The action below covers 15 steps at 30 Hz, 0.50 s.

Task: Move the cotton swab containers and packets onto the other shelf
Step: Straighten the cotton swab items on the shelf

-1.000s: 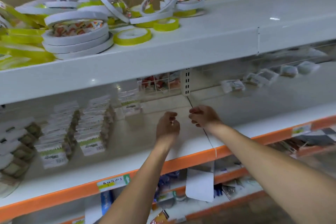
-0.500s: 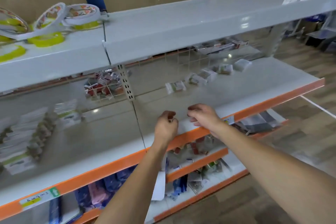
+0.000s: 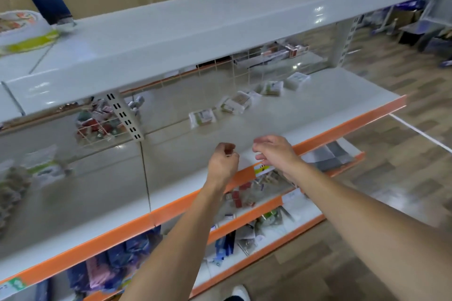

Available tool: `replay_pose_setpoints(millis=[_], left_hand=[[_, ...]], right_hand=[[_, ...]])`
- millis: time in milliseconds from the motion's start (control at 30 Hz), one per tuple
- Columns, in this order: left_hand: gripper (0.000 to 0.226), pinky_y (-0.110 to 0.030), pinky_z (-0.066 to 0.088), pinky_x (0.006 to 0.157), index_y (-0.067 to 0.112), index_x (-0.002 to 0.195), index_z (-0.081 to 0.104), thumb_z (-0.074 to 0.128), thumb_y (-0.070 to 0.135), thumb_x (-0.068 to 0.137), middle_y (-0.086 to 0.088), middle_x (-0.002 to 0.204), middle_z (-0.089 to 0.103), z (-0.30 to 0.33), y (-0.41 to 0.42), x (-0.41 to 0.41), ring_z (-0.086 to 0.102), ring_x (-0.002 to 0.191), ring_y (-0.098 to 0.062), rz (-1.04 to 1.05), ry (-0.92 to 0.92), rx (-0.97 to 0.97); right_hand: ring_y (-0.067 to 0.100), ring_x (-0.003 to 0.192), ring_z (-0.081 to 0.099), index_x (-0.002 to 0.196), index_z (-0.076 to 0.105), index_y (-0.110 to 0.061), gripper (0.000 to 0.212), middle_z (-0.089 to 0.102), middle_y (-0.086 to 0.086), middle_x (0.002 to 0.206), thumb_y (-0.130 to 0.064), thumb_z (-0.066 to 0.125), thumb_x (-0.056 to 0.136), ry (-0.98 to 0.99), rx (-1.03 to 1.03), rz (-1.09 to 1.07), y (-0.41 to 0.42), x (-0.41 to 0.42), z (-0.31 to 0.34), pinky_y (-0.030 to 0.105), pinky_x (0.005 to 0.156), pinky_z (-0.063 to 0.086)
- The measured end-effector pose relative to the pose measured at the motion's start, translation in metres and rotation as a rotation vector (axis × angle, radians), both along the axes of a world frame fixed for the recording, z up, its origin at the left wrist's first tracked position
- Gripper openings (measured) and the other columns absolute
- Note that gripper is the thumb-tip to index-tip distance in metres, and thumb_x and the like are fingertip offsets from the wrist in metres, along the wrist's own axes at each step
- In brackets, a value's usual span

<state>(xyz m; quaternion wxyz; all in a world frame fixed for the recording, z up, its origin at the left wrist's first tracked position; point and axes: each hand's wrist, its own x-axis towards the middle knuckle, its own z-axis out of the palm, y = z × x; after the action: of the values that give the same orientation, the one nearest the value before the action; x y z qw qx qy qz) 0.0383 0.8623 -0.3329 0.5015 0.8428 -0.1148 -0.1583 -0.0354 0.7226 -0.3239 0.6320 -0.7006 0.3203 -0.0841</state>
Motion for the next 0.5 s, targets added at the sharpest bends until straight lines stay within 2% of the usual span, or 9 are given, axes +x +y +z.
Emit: replay_pose_setpoints(millis=[133,233,500], left_hand=[[0.031,-0.028,0.049,0.089,0.011,0.118,0.064,0.053,0.008,0.09,-0.006,0.111,0.068,0.001,-0.015,0.019,0.063,0.101,-0.024,0.031,0.024,0.001],[0.031,-0.037,0.053,0.091,0.016,0.117,0.064,0.054,0.011,0.088,-0.004,0.112,0.069,-0.001,-0.024,0.036,0.065,0.103,-0.027,0.068,0.053,-0.014],[0.04,-0.046,0.052,0.098,0.015,0.128,0.056,0.056,0.016,0.088,-0.007,0.127,0.057,-0.004,-0.038,0.071,0.061,0.112,-0.031,0.174,0.096,-0.017]], right_hand=[[0.012,0.079,0.072,0.11,0.068,-0.019,0.021,0.074,0.002,0.099,-0.02,0.067,0.089,-0.007,0.011,-0.001,-0.011,0.016,-0.002,0.026,0.072,0.058],[0.016,0.079,0.071,0.111,0.067,-0.015,0.021,0.074,0.006,0.1,-0.019,0.067,0.091,-0.027,0.017,-0.002,-0.019,0.028,-0.003,0.031,0.076,0.058],[0.017,0.072,0.069,0.109,0.065,-0.017,0.019,0.074,0.013,0.103,-0.016,0.068,0.09,-0.028,0.027,-0.009,-0.043,0.065,-0.007,0.031,0.068,0.057]])
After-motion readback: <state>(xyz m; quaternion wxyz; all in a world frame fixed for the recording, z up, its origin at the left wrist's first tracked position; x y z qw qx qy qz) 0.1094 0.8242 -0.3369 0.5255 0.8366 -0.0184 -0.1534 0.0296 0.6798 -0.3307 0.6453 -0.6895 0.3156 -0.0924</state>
